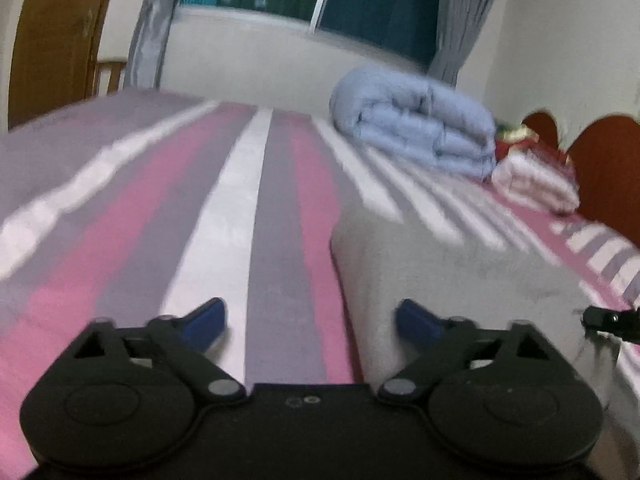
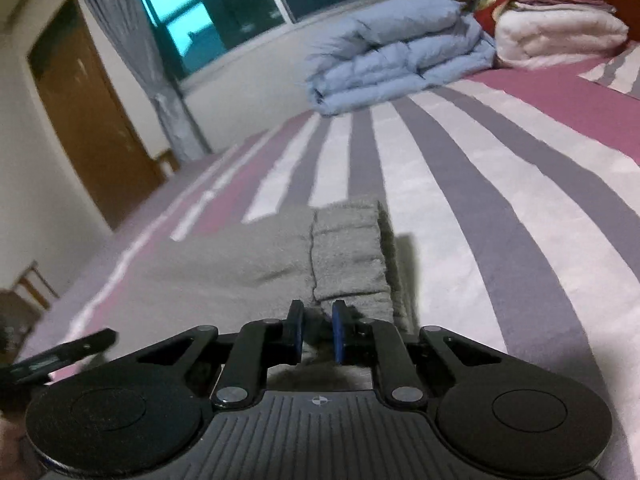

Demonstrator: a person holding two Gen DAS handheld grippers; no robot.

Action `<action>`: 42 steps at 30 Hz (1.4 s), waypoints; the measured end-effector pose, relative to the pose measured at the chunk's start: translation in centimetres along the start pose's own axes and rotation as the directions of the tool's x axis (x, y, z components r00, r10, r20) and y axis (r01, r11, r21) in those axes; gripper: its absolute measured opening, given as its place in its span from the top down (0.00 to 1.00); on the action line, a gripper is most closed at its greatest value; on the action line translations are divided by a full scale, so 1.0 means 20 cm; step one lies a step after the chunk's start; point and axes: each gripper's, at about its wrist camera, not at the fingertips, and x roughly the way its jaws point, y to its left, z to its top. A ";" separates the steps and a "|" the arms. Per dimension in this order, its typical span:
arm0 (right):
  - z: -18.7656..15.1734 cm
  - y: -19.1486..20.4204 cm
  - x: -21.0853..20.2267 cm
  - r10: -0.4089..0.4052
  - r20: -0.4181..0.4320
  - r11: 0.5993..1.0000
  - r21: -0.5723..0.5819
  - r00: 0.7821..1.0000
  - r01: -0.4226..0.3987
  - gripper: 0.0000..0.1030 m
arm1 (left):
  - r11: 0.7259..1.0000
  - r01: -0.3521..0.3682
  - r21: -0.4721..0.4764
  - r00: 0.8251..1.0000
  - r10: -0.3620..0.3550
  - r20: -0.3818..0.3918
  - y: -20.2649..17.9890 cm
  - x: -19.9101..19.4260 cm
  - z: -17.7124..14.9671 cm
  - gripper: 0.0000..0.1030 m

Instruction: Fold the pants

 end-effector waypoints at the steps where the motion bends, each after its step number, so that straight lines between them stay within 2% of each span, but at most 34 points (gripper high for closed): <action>1: 0.03 0.02 -0.02 0.004 0.027 1.000 -0.026 1.000 -0.003 0.87 | 1.000 0.008 -0.001 1.000 -0.008 0.014 0.00 0.00 0.04 0.20; 4: 0.10 0.07 0.06 0.016 0.019 0.999 -0.050 1.000 -0.015 0.87 | 1.000 0.016 0.024 1.000 -0.016 -0.010 -0.04 0.10 0.15 0.19; 7: 0.16 0.12 0.21 0.015 -0.013 0.996 -0.084 1.000 -0.016 0.86 | 0.997 0.000 0.079 0.998 0.004 -0.058 -0.09 0.25 0.17 0.17; 10: 0.14 0.10 0.39 -0.073 -0.107 0.991 -0.121 0.992 0.060 0.87 | 0.992 -0.029 0.124 0.990 0.045 -0.131 -0.09 0.40 0.11 0.12; 13: 0.13 0.07 0.41 -0.044 -0.115 0.994 -0.100 0.992 0.032 0.87 | 0.994 -0.023 0.110 0.990 0.038 -0.138 -0.08 0.39 0.10 0.11; 15: 0.15 0.06 0.30 0.003 -0.063 0.997 -0.076 0.998 -0.008 0.86 | 0.994 -0.027 0.104 0.994 0.037 -0.103 -0.06 0.29 0.11 0.13; 16: 0.15 0.04 0.23 -0.003 -0.016 0.998 -0.068 1.000 0.002 0.75 | 0.994 -0.028 0.107 0.995 0.038 -0.095 -0.06 0.26 0.10 0.13; 17: 0.15 0.02 0.16 -0.009 0.011 0.999 -0.053 1.000 0.009 0.43 | 0.993 -0.027 0.111 0.995 0.037 -0.088 -0.07 0.22 0.09 0.13; 18: 0.13 0.00 0.10 -0.004 0.032 1.000 -0.029 0.999 0.005 0.27 | 0.992 -0.032 0.120 0.995 0.042 -0.086 -0.08 0.19 0.08 0.13; 19: 0.11 -0.02 0.05 0.001 0.047 1.000 -0.011 0.999 0.000 0.16 | 0.991 -0.037 0.128 0.996 0.048 -0.081 -0.09 0.15 0.07 0.13; 22: 0.02 -0.06 -0.06 -0.001 0.037 1.000 0.003 0.999 0.001 0.16 | 0.988 -0.050 0.149 0.996 0.060 -0.067 -0.12 0.03 0.03 0.12; 27: -0.05 -0.09 -0.22 0.007 0.043 0.995 0.099 0.999 -0.011 0.16 | 0.990 -0.047 0.134 0.996 0.056 -0.066 -0.16 -0.10 -0.05 0.12; 33: -0.06 -0.22 -0.26 0.101 0.031 0.944 0.313 0.994 -0.106 0.16 | 0.997 0.006 0.077 0.995 0.001 -0.099 -0.15 -0.14 -0.10 0.11; 37: -0.06 -0.26 -0.26 0.103 0.012 0.931 0.351 0.995 -0.101 0.16 | 0.998 0.004 0.067 0.994 0.003 -0.114 -0.14 -0.13 -0.11 0.12; 40: -0.05 -0.29 -0.22 0.135 -0.019 0.922 0.369 0.991 -0.118 0.16 | 0.997 0.082 -0.010 0.985 -0.083 -0.151 -0.09 -0.09 -0.10 0.13; 42: -0.05 -0.32 -0.18 0.152 -0.034 0.903 0.410 0.988 -0.125 0.16 | 0.980 0.167 -0.105 0.961 -0.185 -0.203 -0.03 -0.02 -0.10 0.15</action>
